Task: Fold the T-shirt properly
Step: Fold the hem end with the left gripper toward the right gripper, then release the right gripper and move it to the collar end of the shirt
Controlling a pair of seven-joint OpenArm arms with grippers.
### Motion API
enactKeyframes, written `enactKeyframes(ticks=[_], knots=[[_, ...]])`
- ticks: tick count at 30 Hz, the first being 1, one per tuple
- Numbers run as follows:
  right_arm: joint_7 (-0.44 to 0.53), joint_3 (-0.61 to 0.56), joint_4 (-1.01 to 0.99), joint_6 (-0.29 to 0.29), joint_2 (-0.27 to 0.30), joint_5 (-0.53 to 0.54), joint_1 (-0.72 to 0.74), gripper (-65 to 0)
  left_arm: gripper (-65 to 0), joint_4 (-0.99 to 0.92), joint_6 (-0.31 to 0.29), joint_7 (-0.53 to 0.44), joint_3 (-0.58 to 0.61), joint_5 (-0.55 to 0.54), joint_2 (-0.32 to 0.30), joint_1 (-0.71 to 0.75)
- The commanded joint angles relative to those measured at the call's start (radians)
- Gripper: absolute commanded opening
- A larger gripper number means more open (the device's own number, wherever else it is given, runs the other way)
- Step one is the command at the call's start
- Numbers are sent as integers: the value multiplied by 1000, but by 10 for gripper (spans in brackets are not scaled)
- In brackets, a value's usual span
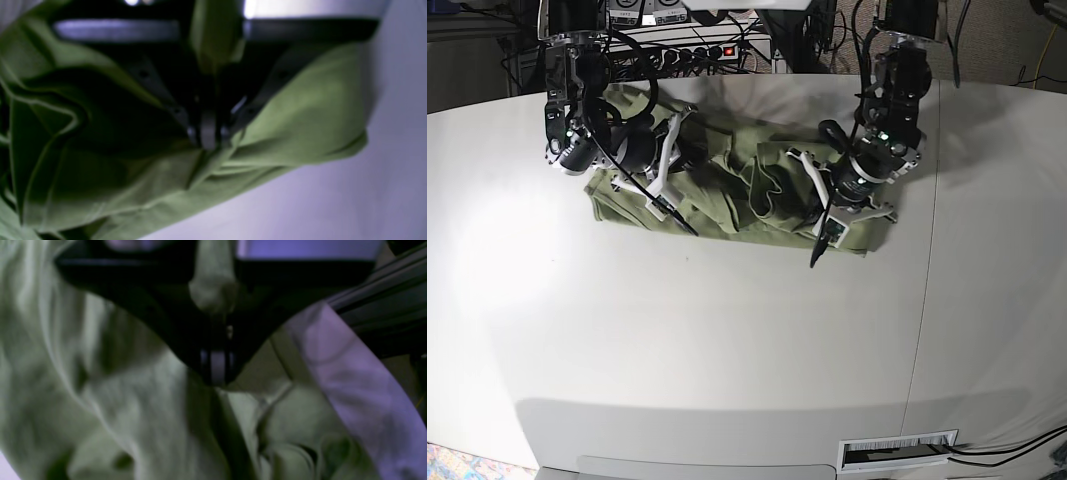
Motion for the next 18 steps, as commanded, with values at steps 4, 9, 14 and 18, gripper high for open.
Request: enactKeyframes(ticks=[4, 9, 14, 18], knots=[[0, 3, 18, -2, 6, -3, 8, -650, -635, 101, 18, 100, -7, -43, -7, -3], [-1, 3, 18, -2, 7, -3, 8, -650, -635, 262, 18, 158, -7, -156, -7, 11], [0, 3, 18, -2, 6, -3, 8, -650, -635, 317, -22, 158, -17, -117, -8, 60], [-3, 3, 18, -2, 6, 2, 8, -650, -635, 317, -69, 160, -50, -53, -11, 90]])
